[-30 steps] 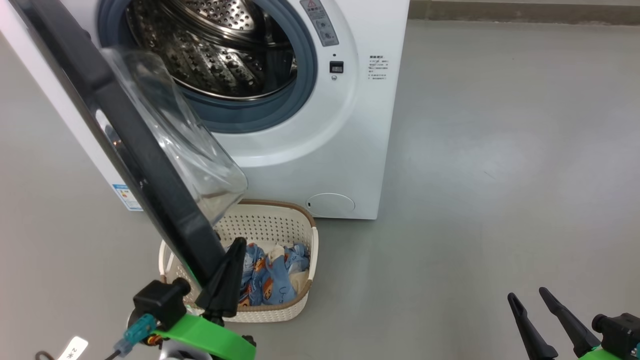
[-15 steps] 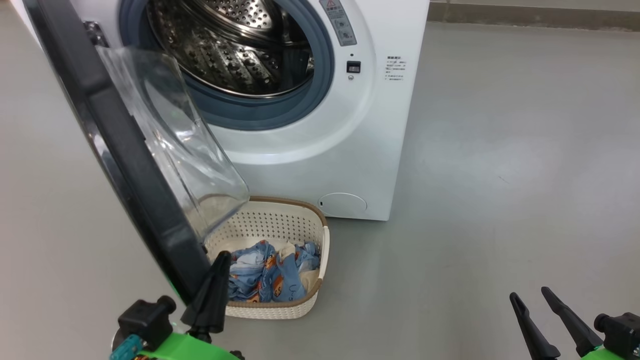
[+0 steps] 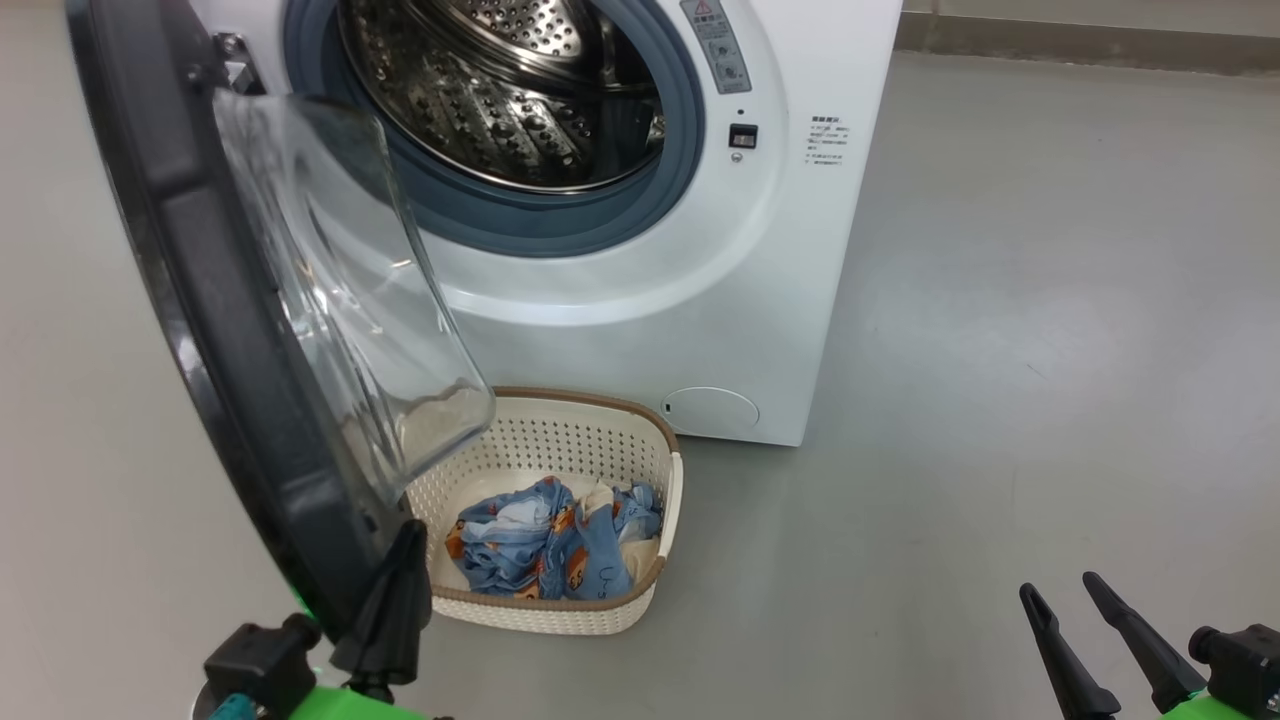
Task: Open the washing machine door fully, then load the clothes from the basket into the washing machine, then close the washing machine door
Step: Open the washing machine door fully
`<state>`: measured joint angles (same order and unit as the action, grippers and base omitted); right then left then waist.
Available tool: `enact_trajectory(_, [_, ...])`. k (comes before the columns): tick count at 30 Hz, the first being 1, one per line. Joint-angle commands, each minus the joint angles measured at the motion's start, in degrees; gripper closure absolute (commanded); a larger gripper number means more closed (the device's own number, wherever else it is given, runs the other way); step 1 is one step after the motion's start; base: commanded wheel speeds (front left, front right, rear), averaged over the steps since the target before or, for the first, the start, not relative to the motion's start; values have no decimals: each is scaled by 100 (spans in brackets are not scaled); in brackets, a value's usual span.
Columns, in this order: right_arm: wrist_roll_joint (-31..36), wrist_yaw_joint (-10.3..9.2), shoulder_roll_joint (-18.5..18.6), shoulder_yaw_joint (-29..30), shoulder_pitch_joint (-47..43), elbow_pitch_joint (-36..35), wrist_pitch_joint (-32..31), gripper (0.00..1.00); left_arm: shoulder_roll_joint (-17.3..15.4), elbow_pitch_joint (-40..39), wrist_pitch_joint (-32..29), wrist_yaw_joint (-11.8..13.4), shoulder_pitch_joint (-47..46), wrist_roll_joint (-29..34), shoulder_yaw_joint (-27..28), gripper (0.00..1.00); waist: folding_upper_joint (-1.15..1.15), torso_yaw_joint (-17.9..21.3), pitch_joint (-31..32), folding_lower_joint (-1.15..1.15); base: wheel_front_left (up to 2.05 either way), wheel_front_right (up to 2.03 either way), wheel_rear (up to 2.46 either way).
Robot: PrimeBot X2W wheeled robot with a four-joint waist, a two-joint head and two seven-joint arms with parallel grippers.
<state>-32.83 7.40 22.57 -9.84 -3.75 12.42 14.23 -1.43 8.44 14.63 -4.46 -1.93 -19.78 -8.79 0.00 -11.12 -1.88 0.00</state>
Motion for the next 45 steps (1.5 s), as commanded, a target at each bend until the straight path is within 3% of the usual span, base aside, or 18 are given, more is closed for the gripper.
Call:
enact_trajectory(1, [-15, 9, 132, -63, -4, -148, 77, 0, -193, -153, 37, 127, -41, 33, 349, 100, 0, -26, -4, 0, 0, 0, 0])
enact_trajectory(24, [6, 9, 111, -32, 87, -163, 77, 0, -445, -506, 37, 617, 351, -56, 1215, 100, 0, -328, -184, 0, 0, 0, 0])
enact_trajectory(45, [22, 9, 120, -61, 183, -205, 77, 0, -996, 143, 37, 819, -211, -30, 2247, 100, 0, -424, -492, 0, 0, 0, 0])
